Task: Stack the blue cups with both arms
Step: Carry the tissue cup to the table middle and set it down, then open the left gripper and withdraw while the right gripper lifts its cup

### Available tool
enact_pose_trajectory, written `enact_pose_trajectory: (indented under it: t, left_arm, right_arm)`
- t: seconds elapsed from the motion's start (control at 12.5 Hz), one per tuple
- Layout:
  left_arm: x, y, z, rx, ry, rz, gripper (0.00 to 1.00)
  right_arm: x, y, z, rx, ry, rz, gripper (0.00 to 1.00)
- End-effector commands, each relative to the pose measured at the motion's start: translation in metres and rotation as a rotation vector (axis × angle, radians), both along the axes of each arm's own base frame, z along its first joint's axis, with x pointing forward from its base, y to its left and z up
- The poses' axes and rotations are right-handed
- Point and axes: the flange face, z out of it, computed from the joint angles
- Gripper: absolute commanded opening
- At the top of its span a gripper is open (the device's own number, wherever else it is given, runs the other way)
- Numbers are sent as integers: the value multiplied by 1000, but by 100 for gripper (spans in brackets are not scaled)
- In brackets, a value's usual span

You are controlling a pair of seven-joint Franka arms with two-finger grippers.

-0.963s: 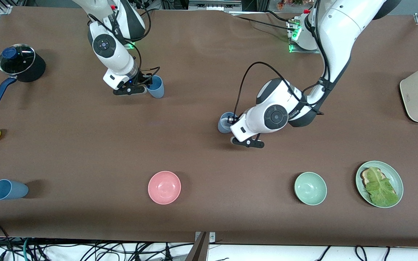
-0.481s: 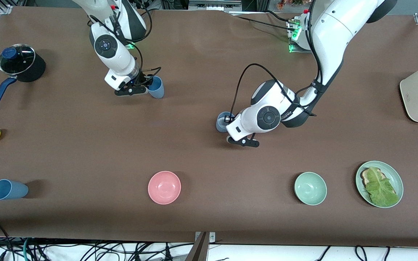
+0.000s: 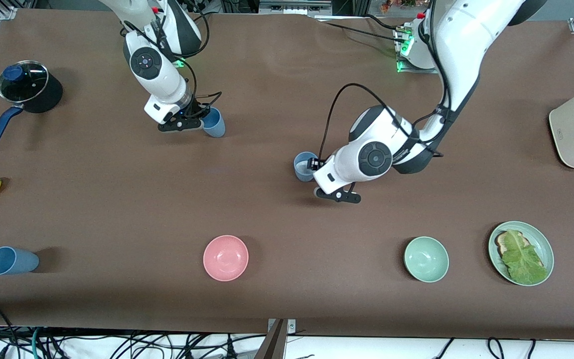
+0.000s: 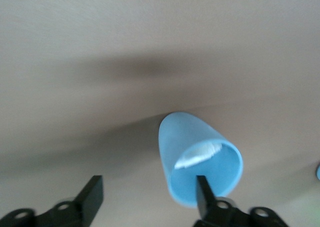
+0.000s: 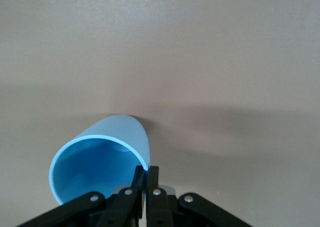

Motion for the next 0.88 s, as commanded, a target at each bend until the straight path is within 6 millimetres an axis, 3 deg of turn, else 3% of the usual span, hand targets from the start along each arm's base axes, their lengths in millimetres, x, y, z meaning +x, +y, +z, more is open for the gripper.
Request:
enact_pose_trajectory:
  t: [0.0, 0.24, 0.48, 0.56, 0.64, 0.8]
  left_arm:
    - [2, 39, 82, 45, -49, 23, 100]
    - [21, 110, 145, 65, -105, 79, 100]
    - [42, 190, 188, 74, -99, 37, 100]
    - [46, 213, 191, 108, -102, 28, 100]
    - [46, 228, 201, 150, -128, 16, 100]
    - [45, 248, 217, 199, -169, -12, 100]
  right_arm:
    - [-3, 0, 9, 2, -2, -7, 0]
    - [20, 0, 54, 6, 11, -7, 0]
    - [59, 20, 113, 15, 64, -10, 0]
    - [69, 28, 129, 16, 80, -27, 0]
    - [81, 39, 143, 19, 81, -67, 0]
    - [91, 83, 165, 27, 84, -127, 0]
